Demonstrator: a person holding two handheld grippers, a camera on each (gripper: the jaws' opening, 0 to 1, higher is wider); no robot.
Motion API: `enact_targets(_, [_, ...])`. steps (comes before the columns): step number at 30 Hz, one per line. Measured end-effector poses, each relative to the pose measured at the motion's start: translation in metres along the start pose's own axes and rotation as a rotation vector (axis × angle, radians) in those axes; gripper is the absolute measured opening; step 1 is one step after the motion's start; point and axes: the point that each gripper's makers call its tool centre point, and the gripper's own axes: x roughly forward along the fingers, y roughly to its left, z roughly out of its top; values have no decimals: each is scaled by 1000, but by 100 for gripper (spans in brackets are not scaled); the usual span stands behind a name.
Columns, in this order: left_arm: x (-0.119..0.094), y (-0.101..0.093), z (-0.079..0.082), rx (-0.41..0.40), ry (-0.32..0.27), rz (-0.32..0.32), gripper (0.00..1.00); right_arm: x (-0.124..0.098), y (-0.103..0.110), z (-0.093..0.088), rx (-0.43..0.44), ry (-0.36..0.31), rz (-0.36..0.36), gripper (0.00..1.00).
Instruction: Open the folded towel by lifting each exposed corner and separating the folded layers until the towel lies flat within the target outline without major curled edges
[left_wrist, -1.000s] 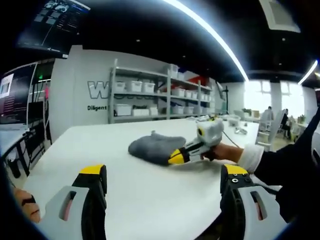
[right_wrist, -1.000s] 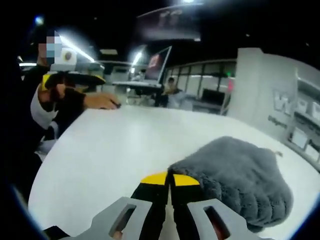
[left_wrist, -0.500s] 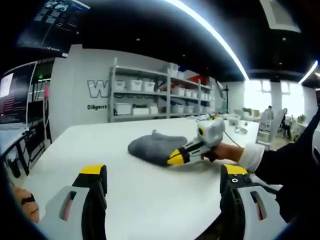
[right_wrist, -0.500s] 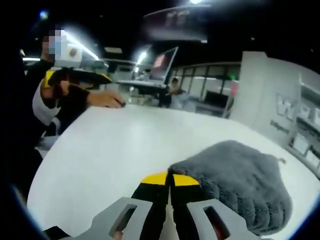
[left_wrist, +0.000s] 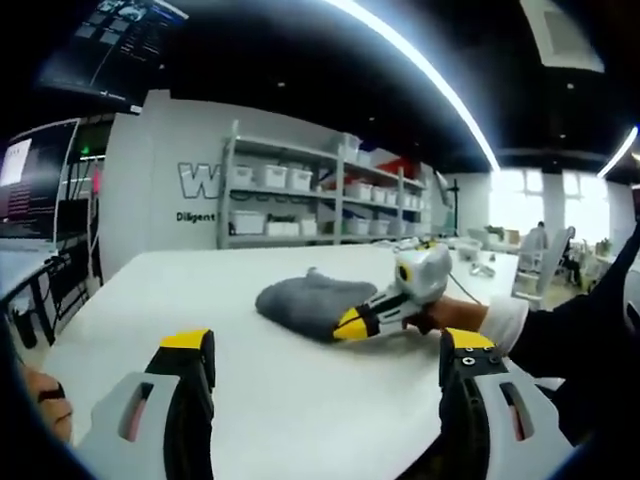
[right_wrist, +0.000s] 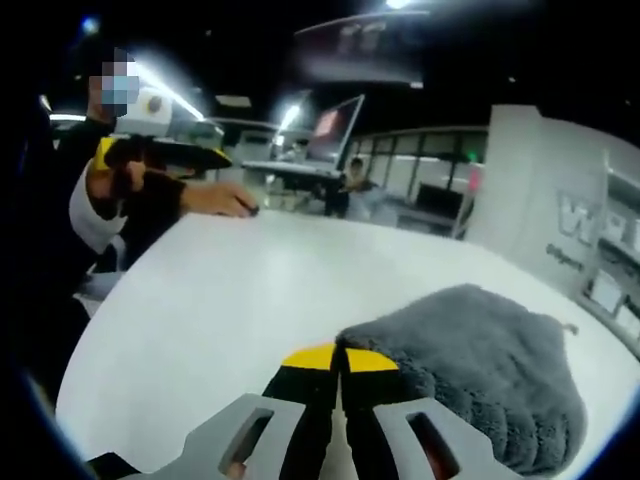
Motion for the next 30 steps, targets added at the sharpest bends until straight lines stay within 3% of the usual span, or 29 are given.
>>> enact_targets(12, [0, 0, -1, 8, 0, -1, 94, 5, 5, 4, 36, -9, 22, 0])
enact_targets(30, [3, 2, -4, 1, 4, 3, 92, 16, 11, 10, 20, -8, 23, 0])
